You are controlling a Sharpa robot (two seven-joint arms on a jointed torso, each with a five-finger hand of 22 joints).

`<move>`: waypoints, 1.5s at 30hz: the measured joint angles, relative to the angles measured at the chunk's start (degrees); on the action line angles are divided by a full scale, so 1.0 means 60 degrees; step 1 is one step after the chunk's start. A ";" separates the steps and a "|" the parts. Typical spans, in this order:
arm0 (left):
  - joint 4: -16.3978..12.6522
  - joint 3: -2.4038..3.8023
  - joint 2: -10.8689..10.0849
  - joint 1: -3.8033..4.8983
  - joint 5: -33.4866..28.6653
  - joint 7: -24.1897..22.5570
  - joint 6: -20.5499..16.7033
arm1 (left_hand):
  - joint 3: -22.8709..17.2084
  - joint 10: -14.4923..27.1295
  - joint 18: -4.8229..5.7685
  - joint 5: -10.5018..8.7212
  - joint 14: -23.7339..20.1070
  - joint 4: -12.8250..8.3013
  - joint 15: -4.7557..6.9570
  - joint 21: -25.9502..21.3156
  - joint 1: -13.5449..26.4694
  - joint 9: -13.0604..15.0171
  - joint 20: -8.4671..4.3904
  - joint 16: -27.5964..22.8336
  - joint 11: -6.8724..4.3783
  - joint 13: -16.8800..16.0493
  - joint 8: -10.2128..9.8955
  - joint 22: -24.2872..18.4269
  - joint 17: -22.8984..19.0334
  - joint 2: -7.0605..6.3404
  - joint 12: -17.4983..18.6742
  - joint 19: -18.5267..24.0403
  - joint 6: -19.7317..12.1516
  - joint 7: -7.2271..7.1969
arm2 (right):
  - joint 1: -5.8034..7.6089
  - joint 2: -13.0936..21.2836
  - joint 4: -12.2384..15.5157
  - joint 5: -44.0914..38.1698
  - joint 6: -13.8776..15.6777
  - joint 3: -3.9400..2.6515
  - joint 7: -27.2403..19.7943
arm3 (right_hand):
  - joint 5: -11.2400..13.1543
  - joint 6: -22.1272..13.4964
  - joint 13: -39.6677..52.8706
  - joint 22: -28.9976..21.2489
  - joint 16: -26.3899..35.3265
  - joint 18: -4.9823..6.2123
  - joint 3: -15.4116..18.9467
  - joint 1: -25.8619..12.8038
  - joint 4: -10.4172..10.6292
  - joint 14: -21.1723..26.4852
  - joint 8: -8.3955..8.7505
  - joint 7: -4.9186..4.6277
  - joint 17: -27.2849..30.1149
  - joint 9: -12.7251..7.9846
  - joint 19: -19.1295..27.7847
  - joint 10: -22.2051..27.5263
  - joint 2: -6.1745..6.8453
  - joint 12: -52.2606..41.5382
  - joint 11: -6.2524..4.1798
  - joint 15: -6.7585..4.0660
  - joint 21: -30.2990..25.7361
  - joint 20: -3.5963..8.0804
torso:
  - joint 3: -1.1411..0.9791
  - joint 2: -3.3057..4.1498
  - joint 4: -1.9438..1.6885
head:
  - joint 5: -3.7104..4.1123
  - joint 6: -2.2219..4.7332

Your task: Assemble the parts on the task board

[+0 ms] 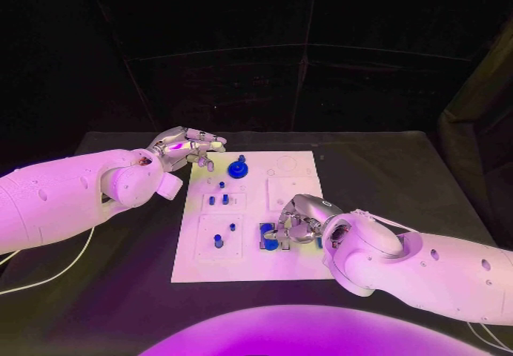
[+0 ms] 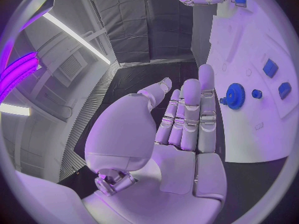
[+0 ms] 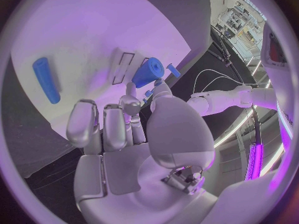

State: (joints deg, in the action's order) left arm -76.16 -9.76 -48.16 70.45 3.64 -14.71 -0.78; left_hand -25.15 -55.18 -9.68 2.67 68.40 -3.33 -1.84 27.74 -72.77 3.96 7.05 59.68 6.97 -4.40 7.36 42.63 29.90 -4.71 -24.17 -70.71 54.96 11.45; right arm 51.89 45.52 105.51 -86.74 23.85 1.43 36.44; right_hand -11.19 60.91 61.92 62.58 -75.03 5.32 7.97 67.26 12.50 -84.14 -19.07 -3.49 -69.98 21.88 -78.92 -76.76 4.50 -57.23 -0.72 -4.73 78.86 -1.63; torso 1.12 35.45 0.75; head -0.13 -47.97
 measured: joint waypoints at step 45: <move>0.0029 0.0000 -0.0016 -0.0001 0.0005 0.0036 0.0008 | -0.0027 0.0000 0.0000 0.0000 0.0000 -0.0026 0.0000 0.0000 0.0000 0.0000 0.0000 0.0000 0.0000 -0.0002 0.0032 -0.0007 -0.0007 0.0000 0.0000 0.0000 0.0000 0.0000 | 0.0004 0.0352 -0.0084 0.1075 -0.0527 0.0001 -0.2454 | 0.0539 0.0104 0.0174 0.0218 0.0000 0.0000 -0.1077 0.2224 -0.1631 0.0035 0.0247 0.0104 -0.0212 -0.0054 -0.0037 -0.0022 -0.1344 -0.0018 -0.0092 -0.0033 0.0000 0.0037 | 0.0010 0.0005 -0.0018 | -0.0019 -0.0011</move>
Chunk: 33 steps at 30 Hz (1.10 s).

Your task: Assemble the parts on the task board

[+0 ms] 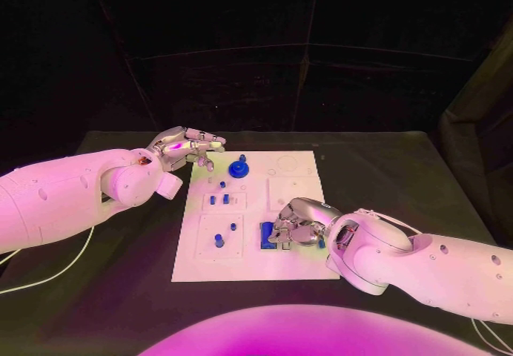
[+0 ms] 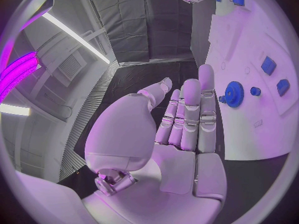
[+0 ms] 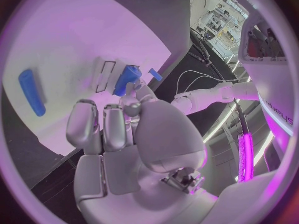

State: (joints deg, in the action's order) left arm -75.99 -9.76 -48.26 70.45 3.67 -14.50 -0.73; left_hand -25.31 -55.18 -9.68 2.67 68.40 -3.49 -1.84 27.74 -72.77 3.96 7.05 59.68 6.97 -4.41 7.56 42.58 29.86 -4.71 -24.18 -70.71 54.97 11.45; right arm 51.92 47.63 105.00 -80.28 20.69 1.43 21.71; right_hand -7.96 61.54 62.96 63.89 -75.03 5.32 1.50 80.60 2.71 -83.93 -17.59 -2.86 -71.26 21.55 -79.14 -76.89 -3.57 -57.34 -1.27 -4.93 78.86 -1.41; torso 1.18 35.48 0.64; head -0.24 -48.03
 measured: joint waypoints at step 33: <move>0.0000 0.0000 -0.0017 0.0000 0.0003 0.0023 0.0014 | 0.0000 0.0035 -0.0001 0.0000 0.0000 0.0000 0.0000 0.0000 0.0000 0.0000 0.0000 0.0000 0.0035 0.0007 0.0000 -0.0006 -0.0015 0.0000 -0.0039 0.0000 0.0000 0.0000 | 0.0003 0.0076 0.0140 -0.0457 -0.0088 -0.0003 -0.0240 | 0.0268 0.0114 0.0096 0.0086 -0.0038 0.0000 -0.0139 -0.0343 -0.0137 -0.0001 0.0050 -0.0006 -0.0076 -0.0068 0.0001 -0.0085 0.0447 -0.0027 -0.0010 0.0000 0.0040 -0.0001 | -0.0010 -0.0009 0.0014 | -0.0024 -0.0038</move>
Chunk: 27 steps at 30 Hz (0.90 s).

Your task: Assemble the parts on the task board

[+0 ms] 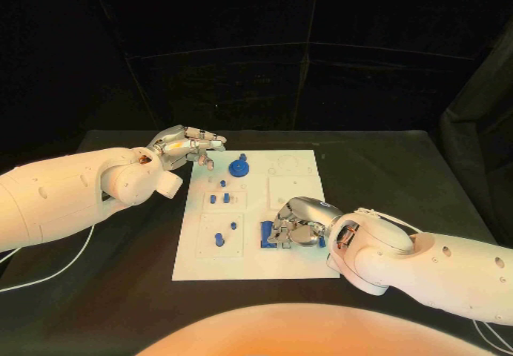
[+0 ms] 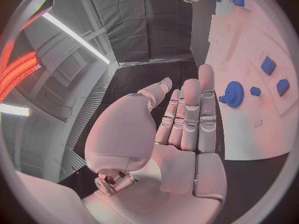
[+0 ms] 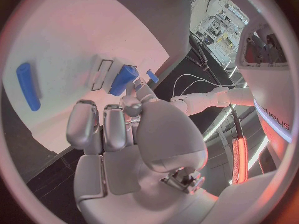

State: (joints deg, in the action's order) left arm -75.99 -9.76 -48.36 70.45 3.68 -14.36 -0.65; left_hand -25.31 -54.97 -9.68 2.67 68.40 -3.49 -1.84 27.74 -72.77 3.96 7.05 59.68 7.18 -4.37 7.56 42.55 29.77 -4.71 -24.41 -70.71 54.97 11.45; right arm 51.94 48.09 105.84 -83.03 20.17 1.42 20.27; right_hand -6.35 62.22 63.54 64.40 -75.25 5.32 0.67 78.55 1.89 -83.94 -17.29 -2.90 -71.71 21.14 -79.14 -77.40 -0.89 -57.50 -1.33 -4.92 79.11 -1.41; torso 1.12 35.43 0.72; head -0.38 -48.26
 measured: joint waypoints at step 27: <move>0.0001 -0.0001 -0.0005 0.0000 0.0002 0.0015 0.0023 | 0.0000 0.0000 0.0001 0.0000 0.0000 0.0000 0.0000 0.0000 0.0000 0.0000 0.0000 0.0000 0.0000 -0.0002 0.0000 0.0002 0.0002 0.0000 0.0001 0.0000 0.0000 0.0000 | 0.0019 -0.0171 -0.0160 -0.0832 -0.0280 -0.0009 0.0503 | 0.0378 0.0223 0.0271 0.0177 -0.0090 0.0001 -0.0186 0.0015 -0.0319 -0.0001 0.0035 0.0033 -0.0103 -0.0011 -0.0036 -0.0191 0.0185 -0.0321 -0.0054 0.0001 0.0073 0.0036 | 0.0008 0.0013 -0.0007 | -0.0014 -0.0063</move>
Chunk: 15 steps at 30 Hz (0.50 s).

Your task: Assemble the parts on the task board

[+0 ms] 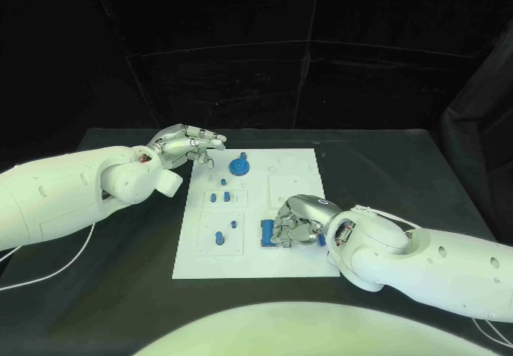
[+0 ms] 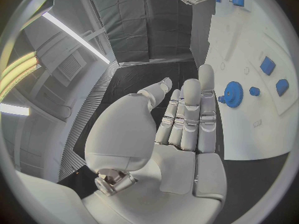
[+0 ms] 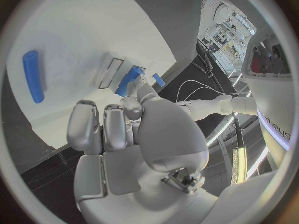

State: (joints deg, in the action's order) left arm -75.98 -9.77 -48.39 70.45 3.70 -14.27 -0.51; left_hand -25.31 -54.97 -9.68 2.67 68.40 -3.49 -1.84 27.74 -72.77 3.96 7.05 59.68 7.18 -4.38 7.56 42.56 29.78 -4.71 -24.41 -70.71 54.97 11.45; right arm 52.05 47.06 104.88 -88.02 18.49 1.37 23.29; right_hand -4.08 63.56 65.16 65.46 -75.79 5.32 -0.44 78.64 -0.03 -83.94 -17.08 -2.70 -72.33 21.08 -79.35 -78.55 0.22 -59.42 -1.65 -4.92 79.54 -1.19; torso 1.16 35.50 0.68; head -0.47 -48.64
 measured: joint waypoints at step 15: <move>0.0003 0.0000 -0.0012 -0.0001 0.0000 0.0014 0.0011 | 0.0000 0.0000 0.0000 0.0000 0.0000 0.0000 0.0000 0.0000 0.0000 0.0000 0.0000 0.0000 0.0000 -0.0001 0.0000 0.0001 0.0001 0.0000 0.0000 0.0000 0.0000 0.0000 | -0.0021 0.0301 0.0127 -0.0101 0.0280 0.0010 0.0190 | -0.0424 -0.0256 -0.0377 -0.0333 0.0186 0.0000 0.0000 -0.0434 0.0114 0.0000 0.0254 -0.0143 0.0245 -0.0118 0.0068 0.0181 0.0170 0.0513 0.0114 0.0000 -0.0104 -0.0022 | -0.0008 -0.0012 0.0005 | 0.0025 0.0028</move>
State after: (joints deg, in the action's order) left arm -75.96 -9.77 -48.46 70.44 3.70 -14.18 -0.45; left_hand -25.31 -54.97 -9.68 2.67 68.40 -3.49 -1.84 27.74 -72.77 3.96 7.05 59.68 7.17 -4.38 7.56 42.56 29.78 -4.71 -24.41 -70.71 54.97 11.45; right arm 51.92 48.87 105.64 -88.62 20.17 1.42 24.43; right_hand -6.63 62.02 62.90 63.46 -74.68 5.32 -0.44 76.03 0.66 -83.94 -15.55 -3.56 -70.86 20.37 -78.95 -77.46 1.24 -56.34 -0.96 -4.92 78.92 -1.33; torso 1.12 35.43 0.71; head -0.32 -48.47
